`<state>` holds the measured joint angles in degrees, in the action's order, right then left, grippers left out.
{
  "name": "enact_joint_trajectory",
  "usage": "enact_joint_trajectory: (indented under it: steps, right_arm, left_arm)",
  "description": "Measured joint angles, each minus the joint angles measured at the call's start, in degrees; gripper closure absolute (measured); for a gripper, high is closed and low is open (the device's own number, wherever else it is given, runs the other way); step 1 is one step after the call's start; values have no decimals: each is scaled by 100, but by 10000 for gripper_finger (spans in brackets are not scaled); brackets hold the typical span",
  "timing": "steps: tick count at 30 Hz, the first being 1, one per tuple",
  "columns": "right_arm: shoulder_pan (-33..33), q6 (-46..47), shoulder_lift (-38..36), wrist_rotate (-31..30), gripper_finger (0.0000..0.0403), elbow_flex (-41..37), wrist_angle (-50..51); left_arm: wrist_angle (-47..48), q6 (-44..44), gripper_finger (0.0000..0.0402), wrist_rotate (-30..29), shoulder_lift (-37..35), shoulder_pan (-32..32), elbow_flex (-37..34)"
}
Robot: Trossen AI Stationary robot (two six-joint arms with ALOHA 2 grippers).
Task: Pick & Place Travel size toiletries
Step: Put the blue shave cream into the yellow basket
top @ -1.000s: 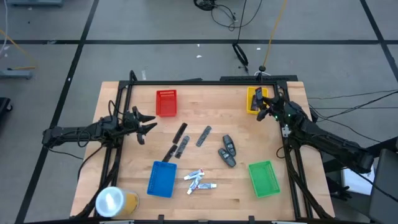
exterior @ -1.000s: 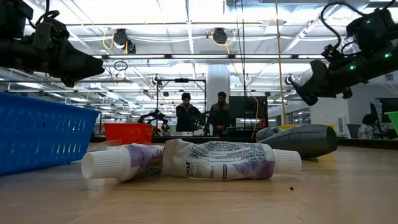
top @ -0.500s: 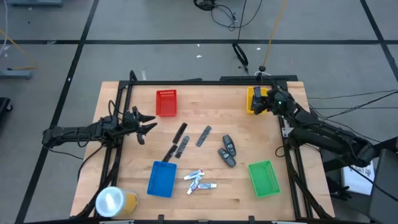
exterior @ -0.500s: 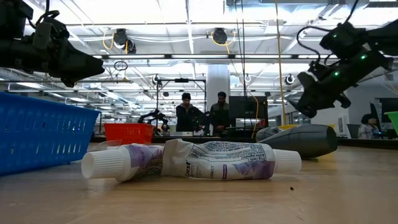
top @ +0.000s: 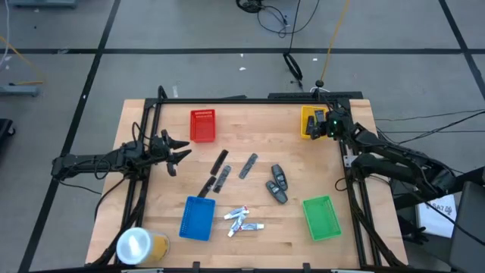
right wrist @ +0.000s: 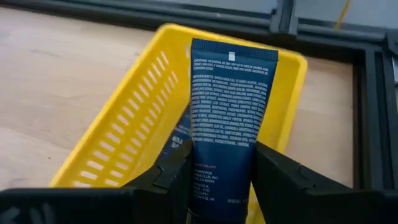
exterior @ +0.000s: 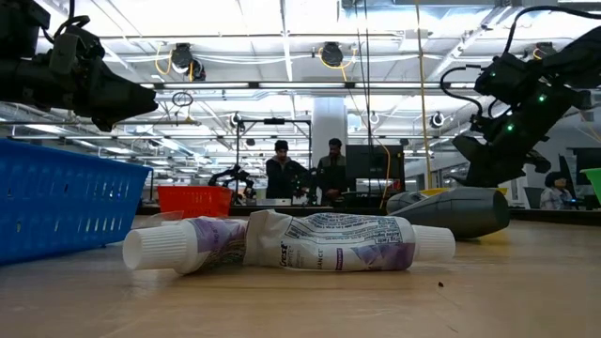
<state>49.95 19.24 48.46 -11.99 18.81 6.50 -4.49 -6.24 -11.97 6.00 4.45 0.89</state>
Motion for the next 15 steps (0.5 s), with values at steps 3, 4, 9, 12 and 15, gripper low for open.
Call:
enact_joint_trajectory:
  steps: [3,4,9,12,15]
  right_arm:
    - [0,1,-4,9,264,0,-2]
    - [0,-12,-4,9,264,0,-17]
    - [0,-21,-4,8,264,0,-21]
    - [-2,-21,-4,9,264,0,-20]
    - [-2,-21,-4,9,264,0,-20]
  left_arm:
    - [0,2,247,0,-1,1,-2]
    - [0,2,247,-2,-1,1,-1]
    - [0,2,247,0,-1,1,-1]
    - [0,2,247,-2,0,2,-1]
    - [0,1,247,0,-1,0,-1]
